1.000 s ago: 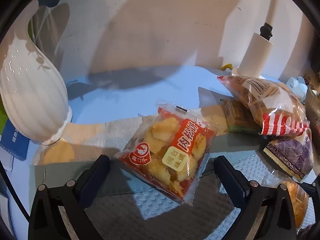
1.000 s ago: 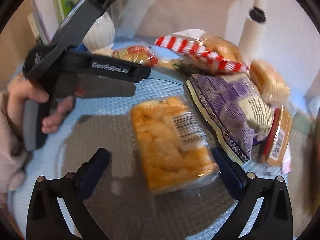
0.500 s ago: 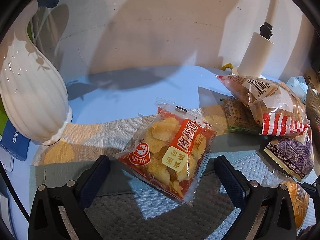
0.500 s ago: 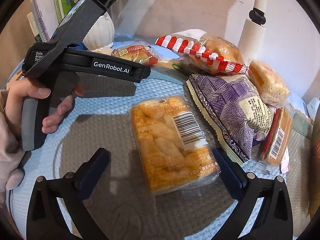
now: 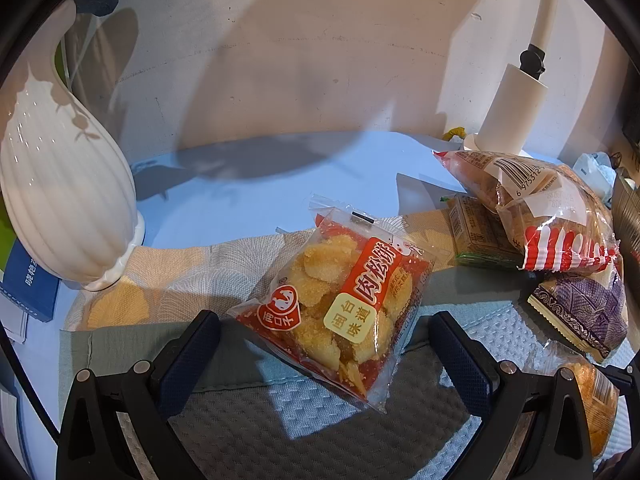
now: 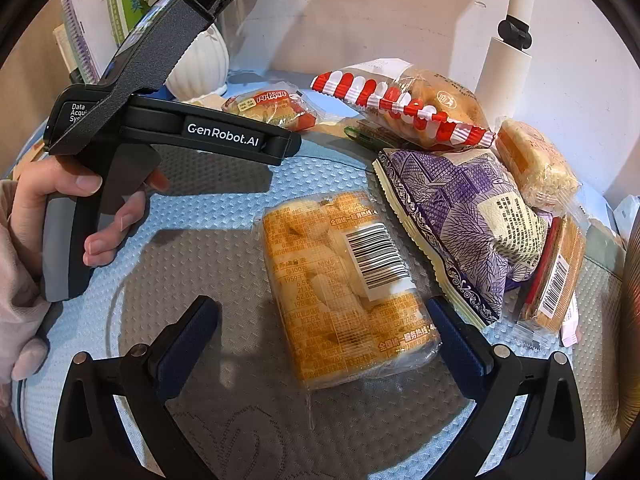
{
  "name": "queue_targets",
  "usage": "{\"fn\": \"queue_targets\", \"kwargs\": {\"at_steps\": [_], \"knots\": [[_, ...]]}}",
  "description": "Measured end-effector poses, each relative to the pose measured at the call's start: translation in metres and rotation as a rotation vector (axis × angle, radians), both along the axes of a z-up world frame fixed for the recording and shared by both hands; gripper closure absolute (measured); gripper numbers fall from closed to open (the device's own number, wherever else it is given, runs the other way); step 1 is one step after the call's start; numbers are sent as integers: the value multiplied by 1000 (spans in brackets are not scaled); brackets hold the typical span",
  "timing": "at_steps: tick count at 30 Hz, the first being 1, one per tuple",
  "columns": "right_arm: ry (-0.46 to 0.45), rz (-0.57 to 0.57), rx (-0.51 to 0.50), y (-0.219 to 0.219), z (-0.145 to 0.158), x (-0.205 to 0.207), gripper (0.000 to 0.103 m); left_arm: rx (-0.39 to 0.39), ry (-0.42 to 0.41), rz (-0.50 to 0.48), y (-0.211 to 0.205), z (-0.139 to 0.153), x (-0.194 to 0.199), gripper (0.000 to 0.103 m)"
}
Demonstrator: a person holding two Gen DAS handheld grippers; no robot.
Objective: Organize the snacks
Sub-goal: 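Close the right tool on the orange cake bag while the left tool grasps the red-label bag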
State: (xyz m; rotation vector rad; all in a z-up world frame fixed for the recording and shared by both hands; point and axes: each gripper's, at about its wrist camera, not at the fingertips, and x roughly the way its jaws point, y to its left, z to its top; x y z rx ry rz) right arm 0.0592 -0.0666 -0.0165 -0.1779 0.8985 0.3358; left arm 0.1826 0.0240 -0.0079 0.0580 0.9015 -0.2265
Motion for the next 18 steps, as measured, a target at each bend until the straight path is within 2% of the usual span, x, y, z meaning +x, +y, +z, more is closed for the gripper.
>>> {"fn": "queue_targets", "kwargs": {"at_steps": [18], "knots": [[1, 2, -2, 1, 0, 0, 0, 0, -1, 4, -1, -2, 0, 0]]}}
